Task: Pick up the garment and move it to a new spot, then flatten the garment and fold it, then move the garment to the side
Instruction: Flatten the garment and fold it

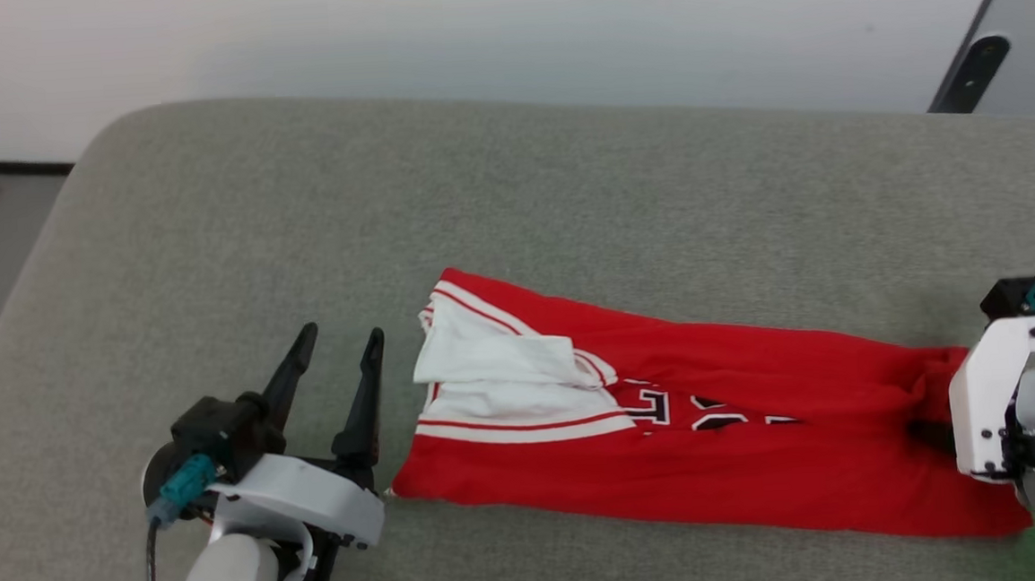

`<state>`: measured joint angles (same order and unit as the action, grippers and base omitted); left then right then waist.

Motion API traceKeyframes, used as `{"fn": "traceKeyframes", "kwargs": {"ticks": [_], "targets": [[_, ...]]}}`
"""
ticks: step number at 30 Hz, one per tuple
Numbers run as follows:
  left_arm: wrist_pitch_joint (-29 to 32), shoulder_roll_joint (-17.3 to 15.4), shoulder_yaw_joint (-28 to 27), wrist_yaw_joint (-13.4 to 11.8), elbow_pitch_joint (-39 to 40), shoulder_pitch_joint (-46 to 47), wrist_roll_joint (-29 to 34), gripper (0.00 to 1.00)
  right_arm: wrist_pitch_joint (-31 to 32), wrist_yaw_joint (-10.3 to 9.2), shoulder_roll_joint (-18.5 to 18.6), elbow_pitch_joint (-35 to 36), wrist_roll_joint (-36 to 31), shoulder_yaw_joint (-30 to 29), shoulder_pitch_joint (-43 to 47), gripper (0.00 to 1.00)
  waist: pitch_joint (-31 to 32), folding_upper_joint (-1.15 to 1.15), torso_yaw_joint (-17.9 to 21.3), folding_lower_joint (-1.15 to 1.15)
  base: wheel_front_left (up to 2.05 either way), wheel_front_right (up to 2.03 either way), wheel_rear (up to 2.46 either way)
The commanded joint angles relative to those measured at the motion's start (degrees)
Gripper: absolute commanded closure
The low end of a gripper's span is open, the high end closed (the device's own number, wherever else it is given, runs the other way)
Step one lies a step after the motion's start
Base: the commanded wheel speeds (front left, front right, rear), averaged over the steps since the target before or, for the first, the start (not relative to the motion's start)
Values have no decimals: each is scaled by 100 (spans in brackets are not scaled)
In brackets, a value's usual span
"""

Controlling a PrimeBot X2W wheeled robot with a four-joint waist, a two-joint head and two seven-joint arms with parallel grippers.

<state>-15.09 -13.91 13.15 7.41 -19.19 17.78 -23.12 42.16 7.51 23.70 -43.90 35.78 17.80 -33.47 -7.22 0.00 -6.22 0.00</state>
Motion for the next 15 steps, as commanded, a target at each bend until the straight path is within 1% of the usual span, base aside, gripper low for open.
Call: {"fn": "traceKeyframes", "kwargs": {"ticks": [1,2,3,4,7,15], "targets": [[-6,14,0,11,-9,75,-5,0,1,-4,-204,-119,24,106,111,0,-91,0,-94,0,0,0,0],[-6,18,-2,11,-15,88,-30,0,-9,0,-227,-181,14,136,84,0,-103,0,-108,0,0,0,0],[-6,17,-11,11,-26,90,-49,0,-32,0,-236,-218,-17,182,58,54,-112,0,-117,0,0,0,0],[-6,9,-17,11,-33,86,-55,0,-80,0,-239,-243,-10,220,26,100,-123,0,-123,0,0,0,0],[-6,-12,-35,11,-49,85,-97,0,-115,-1,-189,-306,90,300,-42,100,-137,0,-126,0,0,0,0],[-6,-33,-126,12,-93,14,-211,0,-431,-28,312,-525,164,249,-201,100,-99,0,-19,0,0,0,0]]}}
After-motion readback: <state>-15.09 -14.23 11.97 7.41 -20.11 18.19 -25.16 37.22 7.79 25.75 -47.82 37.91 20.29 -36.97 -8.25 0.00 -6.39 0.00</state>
